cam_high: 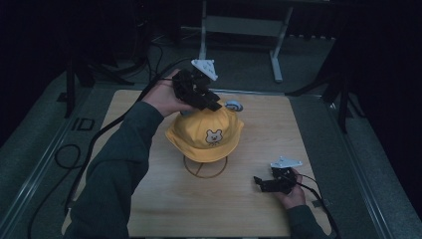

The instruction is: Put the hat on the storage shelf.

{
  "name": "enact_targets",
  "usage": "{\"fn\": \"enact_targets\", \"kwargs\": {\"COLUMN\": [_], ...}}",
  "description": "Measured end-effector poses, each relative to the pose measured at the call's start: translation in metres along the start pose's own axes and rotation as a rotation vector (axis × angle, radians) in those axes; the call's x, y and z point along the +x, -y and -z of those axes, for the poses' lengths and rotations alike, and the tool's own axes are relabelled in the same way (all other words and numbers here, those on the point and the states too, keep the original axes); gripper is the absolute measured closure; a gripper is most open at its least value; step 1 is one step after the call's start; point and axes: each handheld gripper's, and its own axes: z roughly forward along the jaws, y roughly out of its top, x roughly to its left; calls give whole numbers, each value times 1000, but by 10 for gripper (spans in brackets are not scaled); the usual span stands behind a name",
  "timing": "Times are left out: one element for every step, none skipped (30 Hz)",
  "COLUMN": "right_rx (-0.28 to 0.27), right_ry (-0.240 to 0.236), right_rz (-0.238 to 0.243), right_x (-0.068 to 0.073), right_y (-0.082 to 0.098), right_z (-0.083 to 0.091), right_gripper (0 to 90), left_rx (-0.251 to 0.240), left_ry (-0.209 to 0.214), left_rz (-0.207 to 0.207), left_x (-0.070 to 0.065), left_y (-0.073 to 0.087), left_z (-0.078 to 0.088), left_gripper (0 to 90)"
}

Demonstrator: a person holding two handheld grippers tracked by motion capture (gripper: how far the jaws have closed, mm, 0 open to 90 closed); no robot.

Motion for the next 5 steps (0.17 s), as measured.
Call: {"fn": "enact_targets", "kwargs": {"right_rx": [1,1,1,1,1], "right_ry": [-1,-1,0,0,0], "right_rz": [-1,-1,0,0,0], "right_x": [0,0,0,0,0], "right_y": [0,0,0,0,0], "right_z": [0,0,0,0,0], "right_gripper": [111,111,111,111,111], "left_rx": [-7,-15,-23,-34,-53], "left_ry": [-15,-38,-69,-86,-105], "left_rz": [12,26,41,52,70], "left_x": [1,2,3,5,7], "left_y": [2,5,9,12,17], "left_z": [4,7,11,15,20], "left_gripper": [585,567,541,519,515]}}
